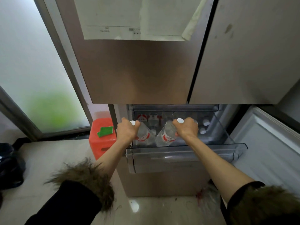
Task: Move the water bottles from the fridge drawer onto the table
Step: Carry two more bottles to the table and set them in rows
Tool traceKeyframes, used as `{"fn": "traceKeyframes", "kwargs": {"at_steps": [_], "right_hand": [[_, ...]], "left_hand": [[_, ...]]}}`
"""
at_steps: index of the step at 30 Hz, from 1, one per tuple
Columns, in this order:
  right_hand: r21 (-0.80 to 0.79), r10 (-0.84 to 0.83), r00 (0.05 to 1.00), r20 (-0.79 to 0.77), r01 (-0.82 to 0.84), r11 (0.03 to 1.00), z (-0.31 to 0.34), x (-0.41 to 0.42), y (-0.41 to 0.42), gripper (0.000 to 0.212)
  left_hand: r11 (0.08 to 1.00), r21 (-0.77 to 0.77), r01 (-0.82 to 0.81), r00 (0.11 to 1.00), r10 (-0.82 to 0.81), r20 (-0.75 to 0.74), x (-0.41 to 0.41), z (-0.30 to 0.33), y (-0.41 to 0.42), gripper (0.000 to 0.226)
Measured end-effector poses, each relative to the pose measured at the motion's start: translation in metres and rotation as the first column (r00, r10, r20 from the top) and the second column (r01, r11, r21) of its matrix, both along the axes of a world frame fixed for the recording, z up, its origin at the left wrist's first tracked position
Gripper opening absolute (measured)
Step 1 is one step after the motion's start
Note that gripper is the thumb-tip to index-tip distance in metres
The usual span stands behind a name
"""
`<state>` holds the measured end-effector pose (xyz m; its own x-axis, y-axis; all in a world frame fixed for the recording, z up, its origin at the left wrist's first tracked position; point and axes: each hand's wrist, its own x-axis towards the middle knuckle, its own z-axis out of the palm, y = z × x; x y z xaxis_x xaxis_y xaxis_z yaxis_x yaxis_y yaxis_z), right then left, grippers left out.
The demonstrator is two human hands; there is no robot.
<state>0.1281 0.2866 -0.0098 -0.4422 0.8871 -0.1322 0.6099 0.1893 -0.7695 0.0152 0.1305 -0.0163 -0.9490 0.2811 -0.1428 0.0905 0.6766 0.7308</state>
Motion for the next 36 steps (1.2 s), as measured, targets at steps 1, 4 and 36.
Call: {"fn": "traceKeyframes", "kwargs": {"at_steps": [1, 4, 36], "right_hand": [[0.032, 0.019, 1.000, 0.023, -0.020, 0.999, 0.001, -0.001, 0.001, 0.044], [0.102, 0.086, 0.994, 0.074, -0.093, 0.990, -0.001, -0.006, 0.004, 0.042], [-0.087, 0.590, 0.801, -0.106, -0.598, 0.797, -0.046, -0.029, 0.022, 0.056]], "left_hand": [[0.999, -0.023, 0.024, 0.999, -0.025, -0.038, -0.003, -0.001, 0.003, 0.045], [0.993, -0.093, 0.078, 0.989, -0.089, -0.120, -0.005, -0.001, 0.012, 0.039], [0.912, 0.215, 0.349, 0.935, -0.353, -0.023, -0.025, -0.055, 0.020, 0.071]]}}
